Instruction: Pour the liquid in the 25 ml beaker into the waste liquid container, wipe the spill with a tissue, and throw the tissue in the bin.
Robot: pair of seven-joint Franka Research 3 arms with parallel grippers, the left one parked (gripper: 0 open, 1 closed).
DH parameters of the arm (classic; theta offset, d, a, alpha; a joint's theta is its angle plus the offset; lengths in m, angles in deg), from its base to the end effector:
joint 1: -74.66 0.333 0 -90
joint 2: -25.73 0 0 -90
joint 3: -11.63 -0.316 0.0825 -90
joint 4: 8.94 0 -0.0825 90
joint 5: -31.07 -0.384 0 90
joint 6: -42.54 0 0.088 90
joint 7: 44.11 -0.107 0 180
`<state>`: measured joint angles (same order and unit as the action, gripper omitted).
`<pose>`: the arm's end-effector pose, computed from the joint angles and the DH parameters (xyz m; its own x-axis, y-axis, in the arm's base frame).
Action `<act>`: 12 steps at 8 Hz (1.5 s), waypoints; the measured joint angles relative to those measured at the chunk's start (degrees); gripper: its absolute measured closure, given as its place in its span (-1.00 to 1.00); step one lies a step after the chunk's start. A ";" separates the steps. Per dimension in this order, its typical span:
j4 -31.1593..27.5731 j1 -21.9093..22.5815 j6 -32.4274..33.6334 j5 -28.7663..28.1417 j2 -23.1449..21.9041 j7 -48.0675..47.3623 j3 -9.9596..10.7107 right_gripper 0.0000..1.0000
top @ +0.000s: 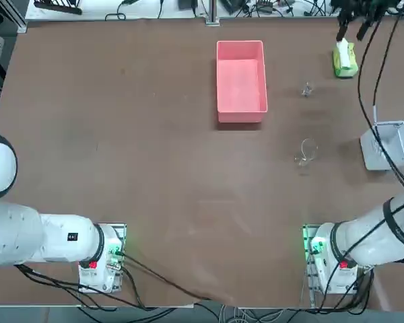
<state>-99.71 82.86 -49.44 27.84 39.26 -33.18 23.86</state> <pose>0.6086 -0.0259 0.4855 0.9723 0.1150 -0.2033 0.1082 -0.9931 -0.0445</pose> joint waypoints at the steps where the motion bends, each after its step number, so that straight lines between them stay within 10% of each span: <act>1: -4.10 -1.18 -5.67 -0.11 0.09 5.03 0.01 -1.00; 5: -16.22 -1.44 -24.12 -1.50 -0.03 20.92 -0.45 -1.00; 12: -23.33 -7.17 -31.44 -23.07 -0.48 69.54 -0.09 -1.00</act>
<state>-123.04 75.70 -80.88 4.77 38.77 36.36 23.77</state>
